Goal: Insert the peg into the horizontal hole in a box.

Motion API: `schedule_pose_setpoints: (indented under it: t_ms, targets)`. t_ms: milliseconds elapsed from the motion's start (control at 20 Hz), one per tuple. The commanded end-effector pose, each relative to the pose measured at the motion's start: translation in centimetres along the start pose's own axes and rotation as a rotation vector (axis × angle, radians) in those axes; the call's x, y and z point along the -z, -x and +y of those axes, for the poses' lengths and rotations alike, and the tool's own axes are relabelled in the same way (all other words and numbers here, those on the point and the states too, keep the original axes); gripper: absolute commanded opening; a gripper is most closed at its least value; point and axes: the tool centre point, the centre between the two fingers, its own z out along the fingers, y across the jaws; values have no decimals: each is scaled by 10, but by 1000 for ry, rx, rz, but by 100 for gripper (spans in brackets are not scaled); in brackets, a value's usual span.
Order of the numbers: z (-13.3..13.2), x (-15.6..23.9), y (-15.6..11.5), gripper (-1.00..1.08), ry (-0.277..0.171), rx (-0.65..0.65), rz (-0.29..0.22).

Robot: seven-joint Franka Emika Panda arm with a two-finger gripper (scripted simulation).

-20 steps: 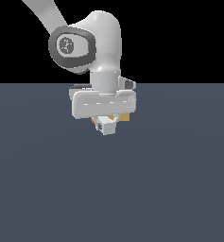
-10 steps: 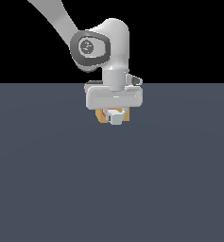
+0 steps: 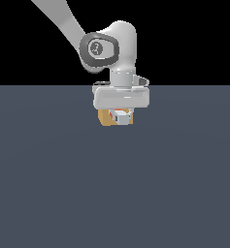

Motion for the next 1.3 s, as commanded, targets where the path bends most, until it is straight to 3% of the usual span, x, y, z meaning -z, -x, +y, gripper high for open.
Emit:
schedule_pose_setpoints:
  t_ms: [0, 700, 1250]
  targets:
    - [2, 1, 0, -100, 2, -3, 0]
    - [3, 1, -4, -100, 2, -4, 1]
    - [2, 2, -71, -100, 4, -4, 1]
